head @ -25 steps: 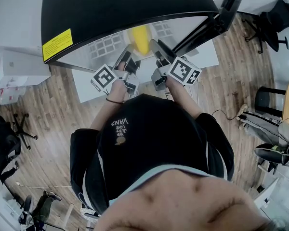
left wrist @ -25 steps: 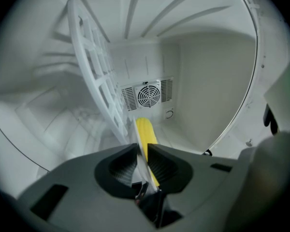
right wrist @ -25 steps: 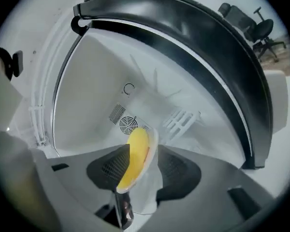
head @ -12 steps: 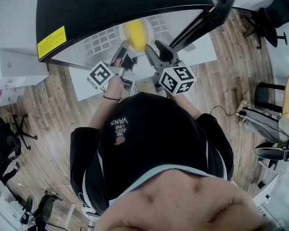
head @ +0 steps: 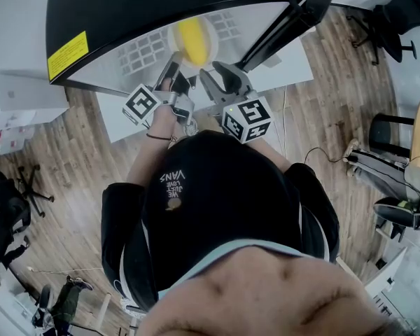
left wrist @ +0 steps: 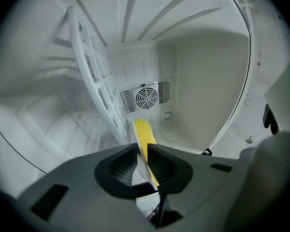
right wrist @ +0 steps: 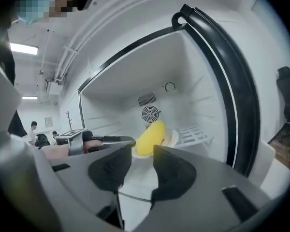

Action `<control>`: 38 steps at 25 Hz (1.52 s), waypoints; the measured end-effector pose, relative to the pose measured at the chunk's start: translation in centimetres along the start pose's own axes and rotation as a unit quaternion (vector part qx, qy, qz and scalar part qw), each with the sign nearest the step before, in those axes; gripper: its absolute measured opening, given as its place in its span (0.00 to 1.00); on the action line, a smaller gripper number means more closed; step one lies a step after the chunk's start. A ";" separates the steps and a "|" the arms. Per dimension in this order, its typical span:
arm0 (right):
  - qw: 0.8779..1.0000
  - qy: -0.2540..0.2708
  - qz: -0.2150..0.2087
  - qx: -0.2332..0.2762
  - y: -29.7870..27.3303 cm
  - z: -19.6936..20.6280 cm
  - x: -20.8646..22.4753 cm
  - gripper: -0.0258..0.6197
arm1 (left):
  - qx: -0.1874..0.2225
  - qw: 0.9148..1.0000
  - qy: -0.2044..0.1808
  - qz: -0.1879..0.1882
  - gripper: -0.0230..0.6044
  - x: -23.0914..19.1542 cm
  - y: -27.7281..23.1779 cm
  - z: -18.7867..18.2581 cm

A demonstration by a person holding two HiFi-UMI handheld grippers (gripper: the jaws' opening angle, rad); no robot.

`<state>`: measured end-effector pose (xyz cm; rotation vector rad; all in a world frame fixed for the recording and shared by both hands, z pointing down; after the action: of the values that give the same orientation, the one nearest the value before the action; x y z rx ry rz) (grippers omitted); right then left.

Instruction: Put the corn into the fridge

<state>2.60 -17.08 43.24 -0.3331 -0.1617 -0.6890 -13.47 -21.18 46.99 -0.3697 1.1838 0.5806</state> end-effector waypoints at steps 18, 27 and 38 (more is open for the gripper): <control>1.000 0.017 0.003 -0.007 0.1 0.1 -0.2 0.19 | -0.001 0.999 -0.052 0.012 0.11 1.1 2.8 1.5; 1.000 0.011 0.001 -0.014 0.5 0.5 0.0 0.19 | -0.033 0.980 -0.196 -0.020 0.11 2.2 3.4 2.4; 1.000 0.012 -0.006 -0.024 0.6 1.1 -0.3 0.16 | -0.067 0.964 -0.250 -0.058 0.11 1.8 3.7 4.1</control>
<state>2.73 -16.06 44.00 -0.3696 -0.1241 -0.7098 -12.15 -15.59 46.84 -0.3757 0.6350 0.6090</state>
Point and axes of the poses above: the fingertips, and each gripper's own axes: y backward along the fingers, x to its right, z out of its underside, the point moved 7 cm from there along y, backward along the fingers, and after that the axes turned 5 degrees about -x, right-handed, at the moved point
